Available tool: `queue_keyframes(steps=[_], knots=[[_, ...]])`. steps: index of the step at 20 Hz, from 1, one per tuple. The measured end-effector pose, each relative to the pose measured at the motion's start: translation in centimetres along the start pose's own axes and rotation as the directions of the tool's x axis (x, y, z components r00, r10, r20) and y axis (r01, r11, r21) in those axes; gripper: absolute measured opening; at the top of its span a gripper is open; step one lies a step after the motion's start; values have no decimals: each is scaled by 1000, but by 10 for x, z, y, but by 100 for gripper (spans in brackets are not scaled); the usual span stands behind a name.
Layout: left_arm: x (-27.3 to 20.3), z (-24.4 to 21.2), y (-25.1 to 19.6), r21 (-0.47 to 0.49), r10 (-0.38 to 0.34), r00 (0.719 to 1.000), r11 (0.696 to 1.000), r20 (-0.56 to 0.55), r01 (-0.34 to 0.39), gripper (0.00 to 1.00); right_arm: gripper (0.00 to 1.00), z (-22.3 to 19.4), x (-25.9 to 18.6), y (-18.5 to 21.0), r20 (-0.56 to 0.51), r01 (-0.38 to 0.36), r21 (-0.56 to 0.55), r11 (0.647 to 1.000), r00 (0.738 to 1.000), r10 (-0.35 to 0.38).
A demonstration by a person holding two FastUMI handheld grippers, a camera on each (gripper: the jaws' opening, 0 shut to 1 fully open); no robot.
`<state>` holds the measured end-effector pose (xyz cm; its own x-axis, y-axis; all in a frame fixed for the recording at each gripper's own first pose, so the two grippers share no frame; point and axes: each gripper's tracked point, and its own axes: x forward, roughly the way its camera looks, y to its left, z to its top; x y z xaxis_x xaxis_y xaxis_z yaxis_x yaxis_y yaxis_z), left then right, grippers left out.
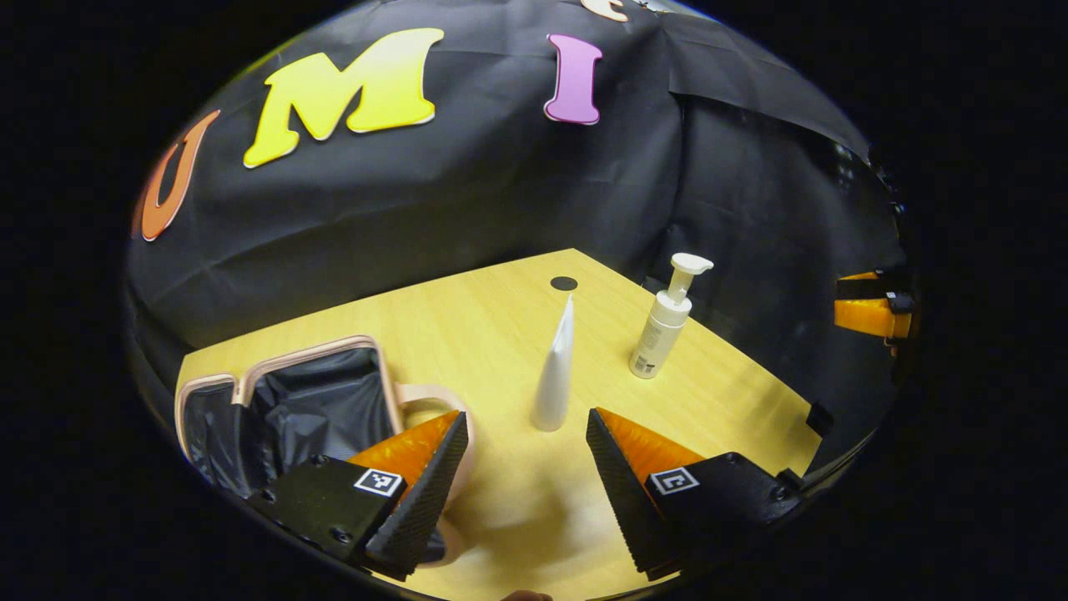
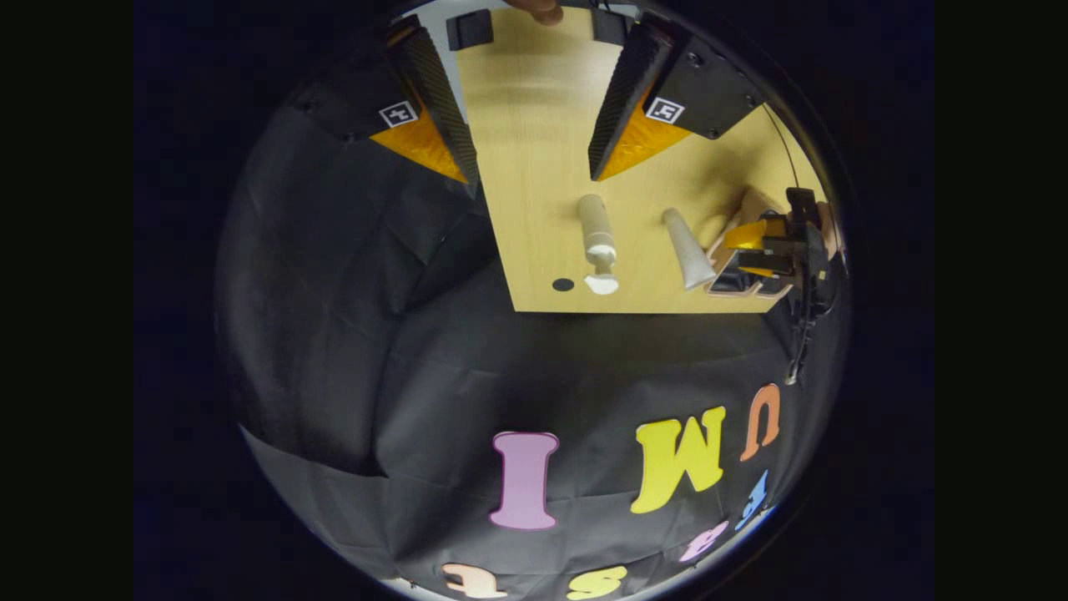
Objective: First open the suitcase, pack the skin care products into it, and then close the suitcase.
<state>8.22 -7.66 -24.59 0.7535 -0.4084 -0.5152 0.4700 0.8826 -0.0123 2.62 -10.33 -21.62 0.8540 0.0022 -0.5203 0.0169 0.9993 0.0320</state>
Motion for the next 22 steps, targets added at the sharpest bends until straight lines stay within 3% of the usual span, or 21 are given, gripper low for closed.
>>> queue_keyframes(steps=[9,10,13,16,17,18,22], knots=[[98,-11,-5,-189,18,999,982,-34,-24,89,79,-20,35,-18,-54,-56,-70,996,997,52],[101,-12,-4,-210,29,999,977,-33,-35,85,80,-19,41,-15,-57,-69,-75,995,996,65],[103,-12,1,-226,50,998,973,-30,-55,52,80,-15,61,2,-54,-118,-69,991,992,114],[89,-12,3,-202,83,995,975,-55,-93,42,79,-7,79,25,-43,-171,-59,984,985,169],[81,-10,1,-205,78,995,975,-58,-88,49,80,-4,87,35,-40,-191,-55,980,981,189],[73,-10,-1,-207,74,995,975,-59,-85,40,80,0,95,45,-37,-206,-52,977,978,205],[32,-5,-6,-197,83,994,976,-69,-95,40,82,10,140,86,-26,-236,-60,970,972,235]])
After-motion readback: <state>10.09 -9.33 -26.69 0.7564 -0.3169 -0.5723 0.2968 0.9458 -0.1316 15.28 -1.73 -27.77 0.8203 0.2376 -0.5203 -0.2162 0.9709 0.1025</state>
